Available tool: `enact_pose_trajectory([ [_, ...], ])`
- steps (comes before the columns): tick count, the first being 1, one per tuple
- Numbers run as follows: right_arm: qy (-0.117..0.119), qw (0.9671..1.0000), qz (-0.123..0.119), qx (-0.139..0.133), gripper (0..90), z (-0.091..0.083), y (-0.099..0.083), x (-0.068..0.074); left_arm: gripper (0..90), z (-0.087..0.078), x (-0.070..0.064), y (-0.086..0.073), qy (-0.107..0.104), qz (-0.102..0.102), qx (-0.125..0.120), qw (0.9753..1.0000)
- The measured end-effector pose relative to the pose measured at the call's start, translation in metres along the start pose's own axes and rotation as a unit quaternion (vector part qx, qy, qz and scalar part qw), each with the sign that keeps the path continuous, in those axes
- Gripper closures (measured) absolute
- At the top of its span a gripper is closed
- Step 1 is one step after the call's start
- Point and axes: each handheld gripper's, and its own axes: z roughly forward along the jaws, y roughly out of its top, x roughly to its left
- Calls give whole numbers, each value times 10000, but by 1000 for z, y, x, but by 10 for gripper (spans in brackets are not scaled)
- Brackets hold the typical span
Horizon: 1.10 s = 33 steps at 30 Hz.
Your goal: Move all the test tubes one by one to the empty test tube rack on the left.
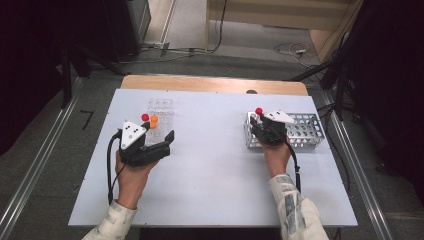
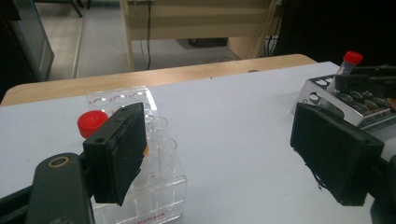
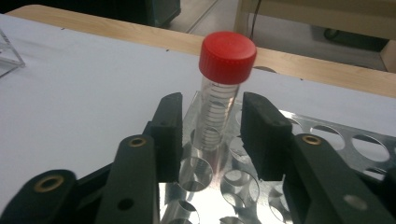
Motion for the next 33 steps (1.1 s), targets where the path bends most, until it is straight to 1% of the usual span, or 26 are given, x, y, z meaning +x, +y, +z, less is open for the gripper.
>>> enact_pose_trajectory([
  [1, 35, 10000, -9, 2, 617, 1, 1, 0, 190, 0, -1, 0, -14, 5, 13, 10000],
  [3, 31, 10000, -49, 5, 664, 3, 1, 2, 190, 1, -2, -1, -40, 8, 37, 10000],
  [5, 37, 10000, -20, 27, 706, 4, 1, 2, 190, 1, -2, -1, -55, 31, 37, 10000],
  [7, 39, 10000, -31, -32, 707, 2, 1, 1, 190, 2, -3, -2, -68, 38, 42, 10000],
  [9, 29, 9999, -67, -147, 708, -1, 4, 2, 190, 2, -3, -2, -78, 40, 52, 9999],
  [12, 46, 9996, -74, -266, 708, -9, 10, 1, 190, 3, -2, -2, -100, -4, 74, 9999],
  [16, 53, 9986, -113, -524, 709, -23, 22, 1, 190, 2, -3, -3, -98, 10, 71, 9999],
  [20, 88, 9974, -138, -698, 709, -37, 31, 2, 189, 3, -3, -3, -122, -30, 84, 9999],
  [23, 145, 9966, -189, -789, 709, -47, 35, 4, 189, 4, -4, -5, -123, -14, 116, 9999],
  [28, 342, 9957, -308, -804, 709, -59, 34, 11, 189, 6, -6, -6, -142, 9, 139, 9998],
  [31, 510, 9945, -379, -827, 709, -65, 31, 20, 190, 5, -8, -6, -173, 36, 119, 9998],
  [33, 645, 9934, -456, -834, 709, -68, 29, 29, 190, 5, -9, -6, -189, 36, 107, 9998],
])
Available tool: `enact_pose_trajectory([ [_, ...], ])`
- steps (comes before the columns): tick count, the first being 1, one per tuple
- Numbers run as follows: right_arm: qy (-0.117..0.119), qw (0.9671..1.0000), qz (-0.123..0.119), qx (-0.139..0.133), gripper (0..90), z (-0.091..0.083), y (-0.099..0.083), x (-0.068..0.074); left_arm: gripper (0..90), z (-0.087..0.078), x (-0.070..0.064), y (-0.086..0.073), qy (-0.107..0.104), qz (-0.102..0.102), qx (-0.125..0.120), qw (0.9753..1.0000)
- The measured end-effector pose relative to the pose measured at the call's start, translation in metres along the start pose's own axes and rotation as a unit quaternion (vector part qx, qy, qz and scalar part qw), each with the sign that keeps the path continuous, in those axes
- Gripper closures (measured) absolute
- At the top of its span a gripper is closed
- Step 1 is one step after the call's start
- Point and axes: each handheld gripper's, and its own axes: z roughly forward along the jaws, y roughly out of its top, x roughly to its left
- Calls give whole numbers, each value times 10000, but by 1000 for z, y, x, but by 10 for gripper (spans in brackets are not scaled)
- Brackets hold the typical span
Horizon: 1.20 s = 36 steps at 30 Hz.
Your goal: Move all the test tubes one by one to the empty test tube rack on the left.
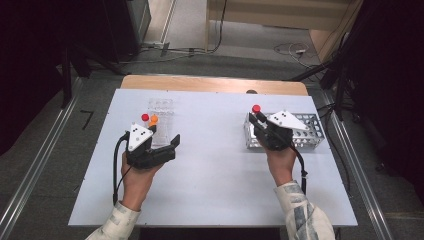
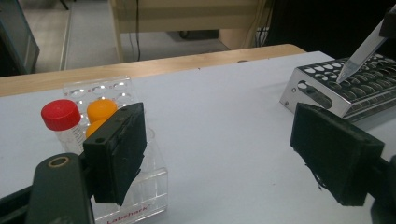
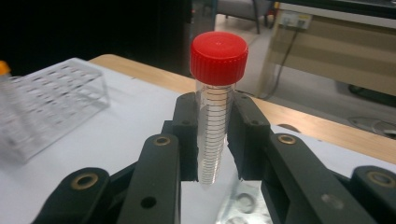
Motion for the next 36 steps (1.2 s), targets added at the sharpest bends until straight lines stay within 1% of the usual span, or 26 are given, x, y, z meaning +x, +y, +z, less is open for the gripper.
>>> enact_pose_trajectory([
  [5, 385, 9992, -123, 8, 709, 2, -5, 27, 192, 0, -4, 0, -63, 41, 2, 10000],
  [10, 745, 9969, -259, 30, 709, 8, -7, 55, 196, -1, -6, 0, -161, 17, -21, 9999],
  [13, 903, 9954, -318, 87, 709, 13, -10, 70, 199, -1, -8, 0, -203, 26, -27, 9998],
  [17, 1092, 9933, -314, 195, 709, 22, -16, 88, 207, -1, -11, 0, -271, 62, -11, 9996],
  [20, 1206, 9919, -299, 269, 709, 29, -22, 100, 218, -1, -13, -1, -326, 84, 8, 9994],
  [23, 1308, 9904, -313, 320, 709, 35, -26, 110, 241, 0, -16, -1, -440, 120, 25, 9990],
  [25, 1366, 9894, -328, 373, 709, 38, -29, 117, 271, 0, -18, -2, -521, 172, 20, 9985],
  [26, 1405, 9887, -351, 379, 709, 39, -30, 120, 291, 0, -19, -2, -527, 203, 6, 9984],
  [30, 1536, 9866, -377, 392, 709, 42, -31, 132, 361, 2, -23, -4, -664, 271, 70, 9974],
  [32, 1613, 9852, -418, 397, 709, 42, -32, 138, 405, 3, -25, -5, -736, 326, 113, 9967],
  [36, 1715, 9832, -463, 415, 709, 42, -32, 147, 511, 5, -27, -7, -787, 433, 181, 9958],
])
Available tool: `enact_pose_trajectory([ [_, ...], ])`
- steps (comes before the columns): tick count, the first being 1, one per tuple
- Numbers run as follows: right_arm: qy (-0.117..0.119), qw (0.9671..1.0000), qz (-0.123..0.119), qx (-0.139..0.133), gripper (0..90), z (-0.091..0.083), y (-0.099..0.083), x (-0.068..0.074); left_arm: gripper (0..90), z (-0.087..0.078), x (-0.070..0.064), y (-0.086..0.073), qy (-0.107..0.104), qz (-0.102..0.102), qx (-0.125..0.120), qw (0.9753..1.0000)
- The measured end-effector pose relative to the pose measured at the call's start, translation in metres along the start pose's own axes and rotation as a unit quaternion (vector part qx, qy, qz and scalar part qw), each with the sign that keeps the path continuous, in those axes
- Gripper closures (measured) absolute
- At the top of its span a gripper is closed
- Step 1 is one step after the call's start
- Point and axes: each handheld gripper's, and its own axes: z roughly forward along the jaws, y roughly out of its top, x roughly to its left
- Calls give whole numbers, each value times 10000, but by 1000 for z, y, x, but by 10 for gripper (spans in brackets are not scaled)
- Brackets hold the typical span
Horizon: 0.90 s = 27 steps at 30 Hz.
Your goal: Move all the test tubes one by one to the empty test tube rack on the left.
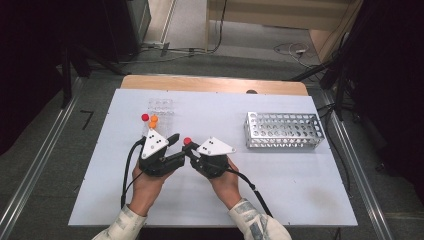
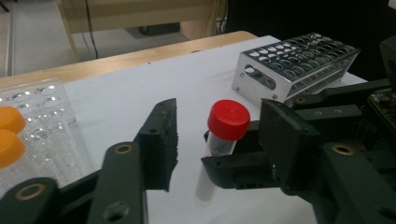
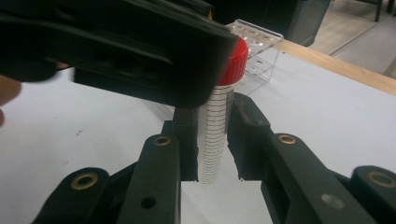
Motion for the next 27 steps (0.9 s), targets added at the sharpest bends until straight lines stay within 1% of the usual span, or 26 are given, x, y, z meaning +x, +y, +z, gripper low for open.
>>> enact_pose_trajectory([
  [1, 17, 10000, -16, 3, 709, 1, 0, 1, 533, 1, -1, 0, -15, -2, 3, 10000],
  [2, 42, 10000, -36, 6, 709, 1, 0, 2, 556, 1, -1, -1, -30, 38, 25, 10000],
  [4, 63, 10000, -51, 36, 709, 2, 0, 4, 608, 1, -2, -1, -14, 76, 34, 10000],
  [8, 79, 9999, -72, 35, 709, 2, 0, 6, 682, 2, -3, -2, 28, 181, 81, 9998],
  [14, 94, 9999, -90, 61, 704, 1, 0, 6, 702, 1, -2, -2, 38, 174, 80, 9998],
  [15, 114, 9999, -95, 63, 677, 1, 0, 6, 703, 1, -2, -2, 52, 182, 89, 9998],
  [18, 224, 9996, -132, 80, 515, -1, 1, 6, 704, -2, 1, 0, 67, 133, 43, 9999],
  [20, 249, 9995, -147, 134, 445, -3, 1, 5, 704, -6, 4, 1, 89, 114, 4, 9999],
  [23, 277, 9993, -164, 215, 396, -6, -1, 1, 704, -11, 10, 3, 131, 33, -25, 9999],
  [27, 208, 9993, -129, 296, 374, -13, -7, -8, 704, -18, 19, 3, 207, -53, -70, 9997],
])
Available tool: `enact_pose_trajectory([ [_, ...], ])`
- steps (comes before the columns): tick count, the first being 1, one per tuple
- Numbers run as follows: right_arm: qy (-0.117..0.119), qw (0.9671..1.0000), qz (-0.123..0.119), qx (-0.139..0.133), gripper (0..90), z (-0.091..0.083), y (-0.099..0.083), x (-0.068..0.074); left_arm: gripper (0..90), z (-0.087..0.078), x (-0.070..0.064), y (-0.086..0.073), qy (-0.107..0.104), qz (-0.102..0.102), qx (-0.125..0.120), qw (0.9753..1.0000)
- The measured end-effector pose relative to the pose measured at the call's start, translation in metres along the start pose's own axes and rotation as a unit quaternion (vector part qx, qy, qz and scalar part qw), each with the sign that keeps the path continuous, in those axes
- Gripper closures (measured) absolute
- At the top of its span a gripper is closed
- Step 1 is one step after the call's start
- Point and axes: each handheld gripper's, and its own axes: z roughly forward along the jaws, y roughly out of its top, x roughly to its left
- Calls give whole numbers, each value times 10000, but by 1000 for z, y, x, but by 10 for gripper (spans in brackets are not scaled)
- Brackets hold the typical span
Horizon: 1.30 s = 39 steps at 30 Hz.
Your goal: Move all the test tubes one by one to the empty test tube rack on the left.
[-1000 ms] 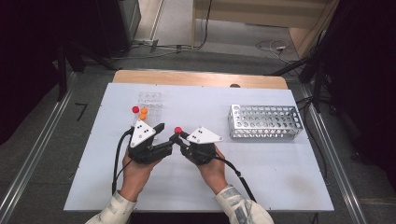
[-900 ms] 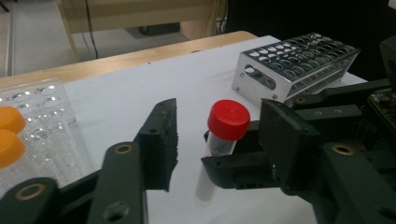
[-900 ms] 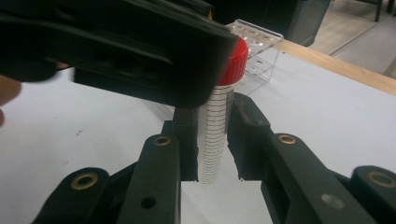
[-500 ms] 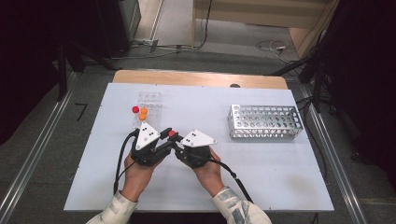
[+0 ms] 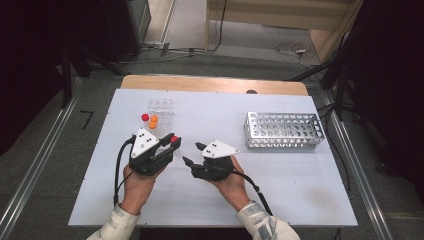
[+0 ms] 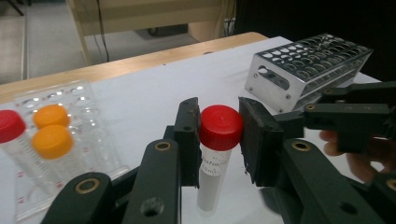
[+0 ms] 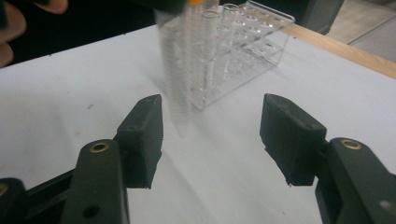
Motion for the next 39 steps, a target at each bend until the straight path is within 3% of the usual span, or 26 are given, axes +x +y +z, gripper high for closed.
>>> enact_pose_trajectory([
  [7, -171, 9998, 16, 70, 370, -12, -10, -12, 704, -17, 21, 7, 241, -250, -154, 9993],
  [17, -319, 9994, 107, 116, 372, -21, -21, -24, 704, -37, 48, 21, 659, -448, -500, 9956],
  [22, -364, 9991, 133, 144, 373, -23, -23, -28, 705, -36, 60, 25, 965, -438, -564, 9928],
  [27, -397, 9989, 175, 157, 373, -26, -24, -31, 705, -31, 72, 26, 1142, -535, -621, 9901],
  [39, -440, 9988, 208, 111, 373, -30, -25, -34, 704, -4, 80, 16, 1427, -509, -422, 9876],
])
